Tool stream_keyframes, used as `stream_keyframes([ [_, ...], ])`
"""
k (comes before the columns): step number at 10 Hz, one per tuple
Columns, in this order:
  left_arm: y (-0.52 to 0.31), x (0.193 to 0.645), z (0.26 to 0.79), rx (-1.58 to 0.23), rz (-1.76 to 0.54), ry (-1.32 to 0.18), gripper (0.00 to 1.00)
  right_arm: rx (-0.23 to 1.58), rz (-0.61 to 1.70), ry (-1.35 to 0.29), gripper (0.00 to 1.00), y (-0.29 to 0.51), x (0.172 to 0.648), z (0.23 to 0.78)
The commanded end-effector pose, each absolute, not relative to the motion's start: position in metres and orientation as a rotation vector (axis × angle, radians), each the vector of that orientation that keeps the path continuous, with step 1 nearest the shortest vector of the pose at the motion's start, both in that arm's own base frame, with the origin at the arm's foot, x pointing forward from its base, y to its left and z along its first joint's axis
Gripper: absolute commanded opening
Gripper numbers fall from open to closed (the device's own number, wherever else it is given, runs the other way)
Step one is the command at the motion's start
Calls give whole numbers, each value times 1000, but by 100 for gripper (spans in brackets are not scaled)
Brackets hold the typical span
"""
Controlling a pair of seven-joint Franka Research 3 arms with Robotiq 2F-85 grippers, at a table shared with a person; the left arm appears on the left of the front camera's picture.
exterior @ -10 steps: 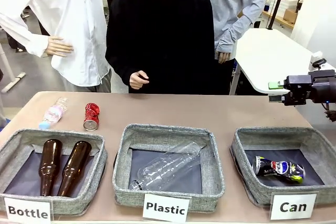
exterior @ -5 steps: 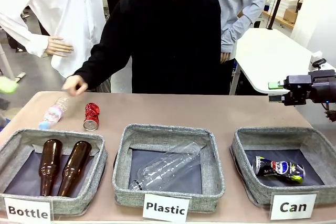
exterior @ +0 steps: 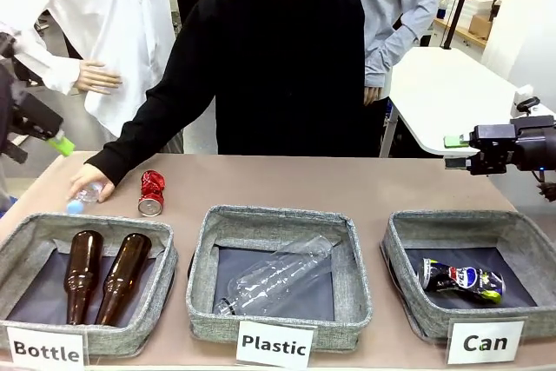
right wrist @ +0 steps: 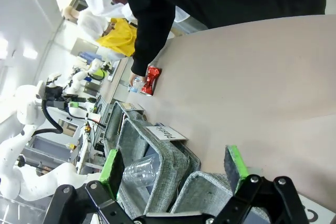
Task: Sort the can waste into the basket.
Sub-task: Pick up the can waste from the table and place it in the right Fabric basket.
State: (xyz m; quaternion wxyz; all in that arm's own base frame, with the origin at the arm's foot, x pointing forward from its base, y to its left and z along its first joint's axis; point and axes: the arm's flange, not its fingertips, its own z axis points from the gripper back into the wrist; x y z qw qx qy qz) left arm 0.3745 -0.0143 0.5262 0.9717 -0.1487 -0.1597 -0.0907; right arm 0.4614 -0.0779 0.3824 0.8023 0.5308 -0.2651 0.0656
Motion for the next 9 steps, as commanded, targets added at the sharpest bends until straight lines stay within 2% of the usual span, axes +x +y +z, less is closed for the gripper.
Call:
stream_keyframes([
  [1, -17, 373, 526, -349, -192, -281, 100, 1139, 162, -584, 100, -79, 461, 384],
  [2, 6, 363, 545, -413, -186, -333, 100, 1139, 162, -584, 100, -79, 461, 384],
  [5, 109, 284, 591, -480, -56, -586, 100, 1139, 162, -584, 100, -79, 461, 384],
  [7, 156, 244, 586, -504, 59, -642, 100, 1139, 162, -584, 100, -79, 461, 384],
  [9, 164, 242, 573, -533, 81, -629, 100, 1139, 162, -584, 100, -79, 461, 384],
])
